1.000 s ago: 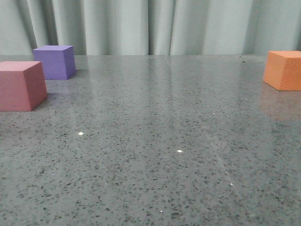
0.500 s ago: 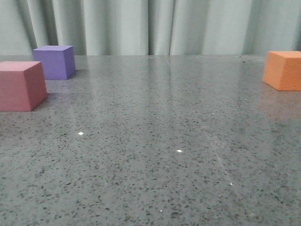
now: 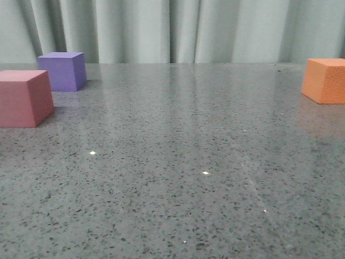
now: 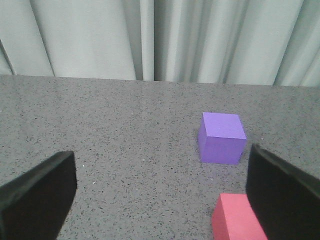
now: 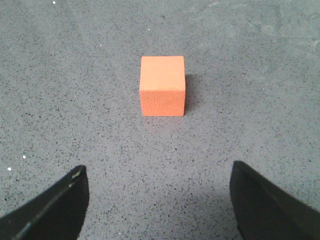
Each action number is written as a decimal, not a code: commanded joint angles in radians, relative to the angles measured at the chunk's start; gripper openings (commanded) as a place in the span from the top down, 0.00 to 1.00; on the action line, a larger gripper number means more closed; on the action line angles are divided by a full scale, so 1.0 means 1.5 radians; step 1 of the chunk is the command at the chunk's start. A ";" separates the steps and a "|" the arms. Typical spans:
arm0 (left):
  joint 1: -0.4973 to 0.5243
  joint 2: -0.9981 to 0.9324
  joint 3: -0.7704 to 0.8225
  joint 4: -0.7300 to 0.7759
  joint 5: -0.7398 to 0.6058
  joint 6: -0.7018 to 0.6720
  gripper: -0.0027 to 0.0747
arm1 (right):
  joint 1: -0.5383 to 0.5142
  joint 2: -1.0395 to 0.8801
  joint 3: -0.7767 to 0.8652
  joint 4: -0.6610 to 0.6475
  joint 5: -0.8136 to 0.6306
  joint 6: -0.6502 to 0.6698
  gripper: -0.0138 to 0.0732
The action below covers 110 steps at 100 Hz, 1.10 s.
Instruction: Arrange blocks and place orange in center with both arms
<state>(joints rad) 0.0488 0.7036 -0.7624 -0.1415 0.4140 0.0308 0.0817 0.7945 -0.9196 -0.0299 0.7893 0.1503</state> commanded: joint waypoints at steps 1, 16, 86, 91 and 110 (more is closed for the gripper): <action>0.001 0.002 -0.024 -0.008 -0.053 0.002 0.11 | -0.001 0.056 -0.079 0.007 0.003 -0.006 0.17; 0.001 0.002 -0.024 -0.008 -0.053 0.002 0.11 | -0.001 0.171 -0.189 0.012 0.056 -0.006 0.17; 0.001 0.002 -0.024 -0.008 -0.053 0.002 0.11 | -0.002 0.560 -0.504 -0.030 0.205 0.024 0.17; 0.001 0.002 -0.024 -0.008 -0.053 0.002 0.11 | -0.002 0.568 -0.504 -0.028 0.205 0.024 0.17; 0.001 0.002 -0.024 -0.008 -0.057 0.002 0.11 | -0.006 0.591 -0.504 -0.028 0.204 0.024 0.17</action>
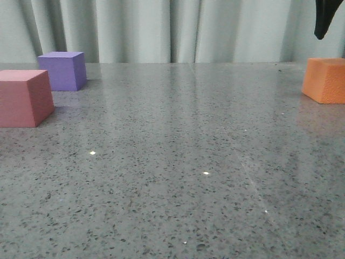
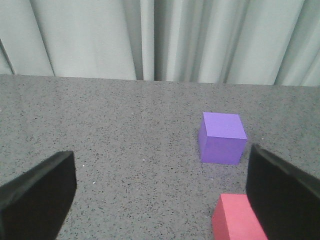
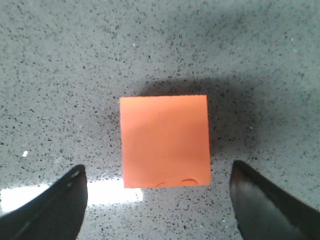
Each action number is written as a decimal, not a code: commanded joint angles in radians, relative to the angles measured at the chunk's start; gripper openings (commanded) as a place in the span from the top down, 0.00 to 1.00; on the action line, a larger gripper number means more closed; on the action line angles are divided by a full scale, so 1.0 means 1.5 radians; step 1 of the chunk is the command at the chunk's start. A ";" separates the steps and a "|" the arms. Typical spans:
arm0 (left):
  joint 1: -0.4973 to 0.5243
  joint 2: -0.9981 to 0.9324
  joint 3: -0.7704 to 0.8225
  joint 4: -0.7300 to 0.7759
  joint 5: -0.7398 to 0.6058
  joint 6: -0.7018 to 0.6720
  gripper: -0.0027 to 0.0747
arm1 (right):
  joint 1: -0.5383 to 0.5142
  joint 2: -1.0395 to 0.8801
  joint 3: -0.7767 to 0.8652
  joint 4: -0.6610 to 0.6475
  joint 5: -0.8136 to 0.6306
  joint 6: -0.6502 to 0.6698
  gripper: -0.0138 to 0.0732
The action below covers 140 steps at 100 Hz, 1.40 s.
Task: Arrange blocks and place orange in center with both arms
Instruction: 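Lower the open right gripper over the orange cube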
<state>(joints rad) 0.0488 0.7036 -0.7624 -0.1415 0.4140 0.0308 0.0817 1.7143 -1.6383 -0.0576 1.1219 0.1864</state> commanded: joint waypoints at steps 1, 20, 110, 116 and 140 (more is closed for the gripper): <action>0.001 0.002 -0.024 -0.008 -0.057 0.002 0.11 | -0.007 -0.020 -0.025 -0.008 -0.018 0.000 0.17; 0.001 0.002 -0.024 -0.008 -0.059 0.002 0.11 | -0.018 0.004 -0.025 -0.001 -0.018 0.000 0.17; 0.001 0.002 -0.024 -0.008 -0.059 0.002 0.11 | -0.018 0.071 -0.024 0.012 -0.054 0.000 0.42; 0.001 0.002 -0.024 -0.008 -0.059 0.002 0.11 | -0.018 0.071 -0.024 0.012 -0.054 0.000 0.48; 0.001 0.002 -0.024 -0.008 -0.059 0.002 0.11 | -0.018 0.071 -0.024 0.012 -0.052 0.000 0.55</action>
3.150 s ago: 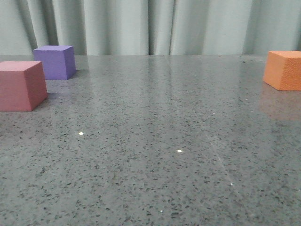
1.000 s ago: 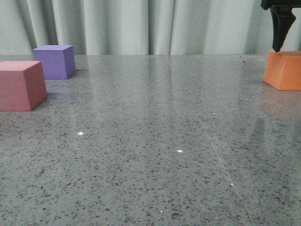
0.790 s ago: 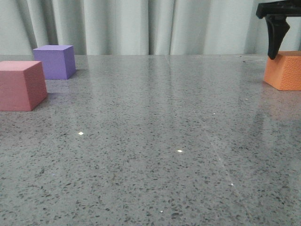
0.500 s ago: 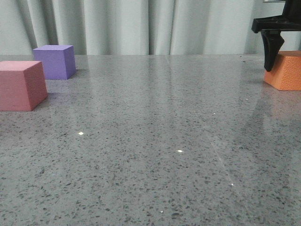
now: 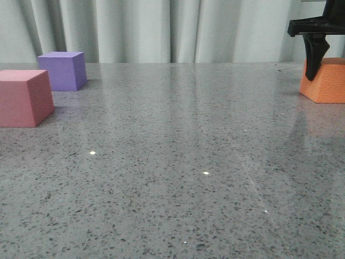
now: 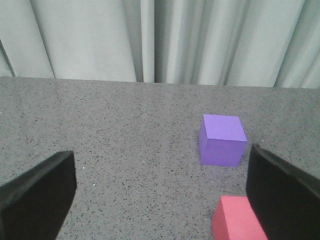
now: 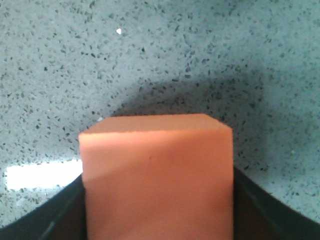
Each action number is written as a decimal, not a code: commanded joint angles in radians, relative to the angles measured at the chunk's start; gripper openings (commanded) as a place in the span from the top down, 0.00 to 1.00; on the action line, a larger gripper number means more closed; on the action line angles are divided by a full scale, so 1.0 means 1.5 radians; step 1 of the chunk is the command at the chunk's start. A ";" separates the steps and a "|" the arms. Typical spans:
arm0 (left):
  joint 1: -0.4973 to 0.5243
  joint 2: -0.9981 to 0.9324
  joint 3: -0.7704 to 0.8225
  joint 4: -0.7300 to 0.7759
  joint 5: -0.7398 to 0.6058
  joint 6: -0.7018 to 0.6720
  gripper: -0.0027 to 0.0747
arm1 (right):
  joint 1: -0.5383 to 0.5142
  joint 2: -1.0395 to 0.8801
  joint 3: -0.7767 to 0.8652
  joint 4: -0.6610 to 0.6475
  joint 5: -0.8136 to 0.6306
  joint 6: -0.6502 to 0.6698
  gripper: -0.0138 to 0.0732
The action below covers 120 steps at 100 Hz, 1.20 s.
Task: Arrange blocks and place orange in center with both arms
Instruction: 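Lower the open right gripper over the orange cube, then close the right gripper on the orange cube and lift it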
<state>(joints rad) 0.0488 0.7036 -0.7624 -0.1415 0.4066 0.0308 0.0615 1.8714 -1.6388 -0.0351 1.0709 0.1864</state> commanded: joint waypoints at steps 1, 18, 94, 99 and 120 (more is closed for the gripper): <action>0.001 0.002 -0.024 -0.008 -0.054 0.002 0.11 | -0.004 -0.034 -0.024 -0.003 -0.018 0.000 0.55; 0.001 0.002 -0.024 -0.008 -0.054 0.002 0.11 | -0.004 -0.036 -0.029 0.003 0.016 -0.005 0.55; 0.001 0.002 -0.024 -0.008 -0.051 0.002 0.11 | 0.224 -0.010 -0.210 0.003 0.124 0.142 0.55; 0.001 0.002 -0.024 -0.008 -0.051 0.002 0.11 | 0.242 -0.004 -0.210 0.003 0.113 0.168 0.55; 0.001 0.002 -0.024 -0.008 -0.048 0.002 0.11 | 0.294 0.027 -0.210 0.010 0.059 0.229 0.55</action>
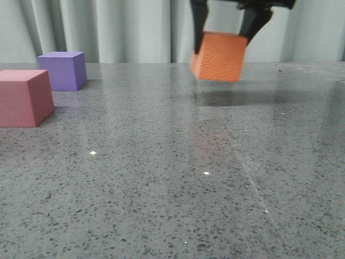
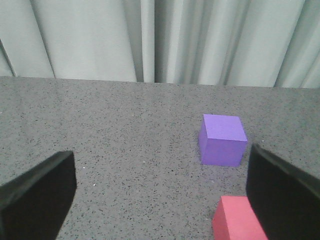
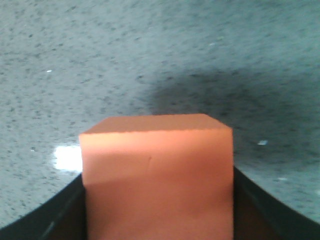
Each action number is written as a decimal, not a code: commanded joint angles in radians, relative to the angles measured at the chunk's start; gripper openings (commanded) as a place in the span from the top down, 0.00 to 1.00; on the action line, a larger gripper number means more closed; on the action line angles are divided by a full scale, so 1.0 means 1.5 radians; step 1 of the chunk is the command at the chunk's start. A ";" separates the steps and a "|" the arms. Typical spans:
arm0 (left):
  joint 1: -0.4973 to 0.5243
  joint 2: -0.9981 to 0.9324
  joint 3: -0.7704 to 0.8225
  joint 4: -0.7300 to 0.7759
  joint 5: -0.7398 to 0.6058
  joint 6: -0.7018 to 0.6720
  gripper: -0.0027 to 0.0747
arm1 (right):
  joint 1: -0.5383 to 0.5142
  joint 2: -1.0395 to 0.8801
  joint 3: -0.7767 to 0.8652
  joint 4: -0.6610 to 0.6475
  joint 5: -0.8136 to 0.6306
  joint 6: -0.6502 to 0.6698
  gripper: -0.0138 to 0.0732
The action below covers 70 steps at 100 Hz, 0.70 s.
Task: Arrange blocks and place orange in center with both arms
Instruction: 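Close the right gripper on the orange cube and lift it, then carry the orange cube to the table center and release it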
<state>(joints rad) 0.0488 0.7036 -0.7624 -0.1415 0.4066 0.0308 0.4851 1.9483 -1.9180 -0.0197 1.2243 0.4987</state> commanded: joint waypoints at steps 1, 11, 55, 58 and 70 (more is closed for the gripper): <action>0.001 0.002 -0.024 -0.008 -0.048 0.002 0.11 | 0.014 -0.023 -0.024 0.001 -0.046 0.021 0.55; 0.001 0.002 -0.024 -0.008 -0.043 0.002 0.11 | 0.018 -0.015 -0.024 0.013 -0.071 0.021 0.55; 0.001 0.002 -0.024 -0.008 -0.025 0.002 0.11 | 0.018 0.019 -0.024 0.054 -0.099 0.021 0.55; 0.001 0.002 -0.024 -0.008 -0.024 0.002 0.11 | 0.018 0.023 -0.024 0.059 -0.098 0.021 0.55; 0.001 0.002 -0.024 -0.008 -0.024 0.002 0.11 | 0.018 0.025 -0.024 0.074 -0.097 0.021 0.55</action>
<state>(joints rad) 0.0488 0.7036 -0.7624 -0.1415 0.4402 0.0308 0.5139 2.0423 -1.9219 0.0644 1.0983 0.5287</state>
